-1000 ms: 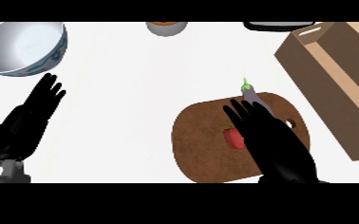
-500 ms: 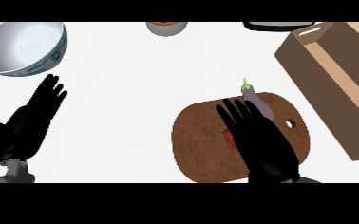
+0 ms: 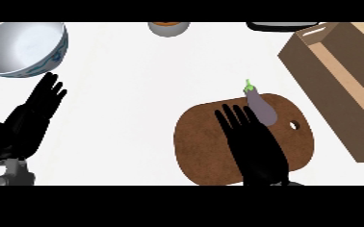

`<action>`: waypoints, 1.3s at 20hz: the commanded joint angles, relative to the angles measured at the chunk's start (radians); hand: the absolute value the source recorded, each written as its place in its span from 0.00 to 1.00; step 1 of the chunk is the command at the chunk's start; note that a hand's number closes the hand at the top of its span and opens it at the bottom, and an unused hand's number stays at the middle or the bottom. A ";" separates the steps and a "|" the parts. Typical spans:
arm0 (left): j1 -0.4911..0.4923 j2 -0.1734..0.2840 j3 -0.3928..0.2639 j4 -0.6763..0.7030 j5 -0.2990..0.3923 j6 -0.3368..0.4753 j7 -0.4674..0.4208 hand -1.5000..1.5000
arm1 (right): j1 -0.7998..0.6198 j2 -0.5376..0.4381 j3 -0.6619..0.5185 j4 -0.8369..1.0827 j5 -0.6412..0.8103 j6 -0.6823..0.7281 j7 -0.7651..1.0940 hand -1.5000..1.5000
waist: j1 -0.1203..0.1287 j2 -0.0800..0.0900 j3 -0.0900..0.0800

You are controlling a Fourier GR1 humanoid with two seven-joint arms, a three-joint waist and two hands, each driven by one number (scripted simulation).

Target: Pick the bell pepper from the cutting board and place it in the cardboard box

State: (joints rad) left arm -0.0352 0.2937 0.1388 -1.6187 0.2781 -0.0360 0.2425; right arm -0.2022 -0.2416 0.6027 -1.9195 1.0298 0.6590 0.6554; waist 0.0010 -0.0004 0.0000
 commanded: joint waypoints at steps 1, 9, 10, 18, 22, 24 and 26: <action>0.003 -0.025 0.010 0.005 -0.022 -0.009 -0.032 0.50 | -0.022 0.065 0.012 0.038 0.063 0.022 0.024 0.00 | 0.001 0.000 0.000; -0.043 -0.015 0.045 -0.007 -0.010 -0.024 0.054 0.50 | -0.071 0.050 -0.105 0.141 0.073 0.032 -0.089 0.00 | 0.001 0.001 0.000; -0.004 -0.046 0.022 -0.025 -0.030 -0.028 0.034 0.50 | 0.005 0.085 -0.031 0.078 0.115 0.026 -0.039 0.00 | 0.000 0.000 0.000; 0.006 -0.077 0.029 -0.035 -0.066 -0.011 0.026 0.50 | -0.029 0.098 -0.077 0.281 0.164 -0.059 -0.136 0.00 | 0.002 0.000 0.000; 0.035 -0.048 0.065 -0.089 -0.024 -0.063 0.073 0.50 | -0.009 0.115 -0.083 0.235 0.192 -0.012 -0.120 0.00 | 0.002 0.000 0.000; 0.007 -0.047 0.072 -0.005 -0.037 -0.088 0.007 0.50 | -0.012 0.053 -0.132 0.292 0.191 -0.092 -0.211 0.00 | 0.001 0.001 0.000; -0.004 -0.089 0.041 -0.020 -0.084 -0.033 0.014 0.50 | -0.035 0.117 -0.108 0.331 0.222 -0.092 -0.187 0.00 | 0.002 0.001 0.000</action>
State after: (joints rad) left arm -0.0253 0.2284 0.1903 -1.6454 0.2242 -0.0907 0.2599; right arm -0.2041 -0.1622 0.5071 -1.6655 1.2225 0.6027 0.4908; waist 0.0017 -0.0003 0.0000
